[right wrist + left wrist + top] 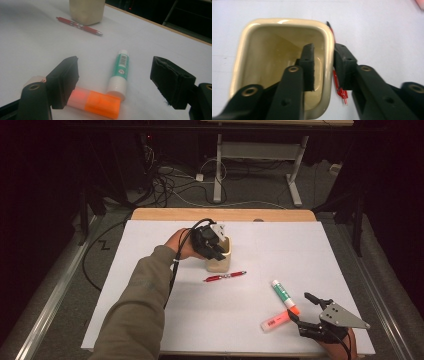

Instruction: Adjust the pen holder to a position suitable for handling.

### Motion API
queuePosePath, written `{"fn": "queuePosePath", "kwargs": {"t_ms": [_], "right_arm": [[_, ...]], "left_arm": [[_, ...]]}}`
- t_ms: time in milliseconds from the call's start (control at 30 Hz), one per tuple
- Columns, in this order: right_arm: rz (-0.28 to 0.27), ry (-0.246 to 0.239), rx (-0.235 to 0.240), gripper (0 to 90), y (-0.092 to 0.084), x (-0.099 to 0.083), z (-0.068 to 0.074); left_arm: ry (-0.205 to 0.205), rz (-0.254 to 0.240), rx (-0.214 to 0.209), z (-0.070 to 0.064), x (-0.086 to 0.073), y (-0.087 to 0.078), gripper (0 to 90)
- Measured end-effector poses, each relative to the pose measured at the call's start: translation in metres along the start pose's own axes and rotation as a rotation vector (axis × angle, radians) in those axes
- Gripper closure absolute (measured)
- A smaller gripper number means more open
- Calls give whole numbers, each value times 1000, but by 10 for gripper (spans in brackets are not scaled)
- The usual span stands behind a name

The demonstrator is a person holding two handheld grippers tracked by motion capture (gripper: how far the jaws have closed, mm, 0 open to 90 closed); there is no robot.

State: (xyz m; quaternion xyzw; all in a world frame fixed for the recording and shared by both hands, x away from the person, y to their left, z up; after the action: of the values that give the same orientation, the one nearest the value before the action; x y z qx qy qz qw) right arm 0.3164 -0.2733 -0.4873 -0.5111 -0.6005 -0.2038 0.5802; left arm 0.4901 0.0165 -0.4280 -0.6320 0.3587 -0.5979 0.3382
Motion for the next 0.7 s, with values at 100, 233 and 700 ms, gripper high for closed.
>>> {"fn": "queuePosePath", "kwargs": {"t_ms": [100,233,700], "right_arm": [[-2,2,-2,229,0,0,0],[-11,2,-5,229,-2,2,-1],[-12,0,-34,230,-5,5,-6]], "left_arm": [[-4,-47,53,-6,2,-6,671],[-12,-97,104,-12,1,-15,616],[-10,-261,428,-64,-30,-50,535]]}}
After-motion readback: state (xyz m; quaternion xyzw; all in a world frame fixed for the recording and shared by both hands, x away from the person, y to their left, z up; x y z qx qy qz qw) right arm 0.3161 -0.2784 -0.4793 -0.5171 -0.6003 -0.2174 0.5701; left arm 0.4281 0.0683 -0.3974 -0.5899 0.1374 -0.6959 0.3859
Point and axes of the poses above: each handheld gripper's, and its own axes: y roughly forward along the jaws, x roughly out of its top, z roughly to its left, the point moved 7 cm from there along y, roughly forward along the jaws, and after that the axes turned 9 degrees about -x, right-handed, at the moved point
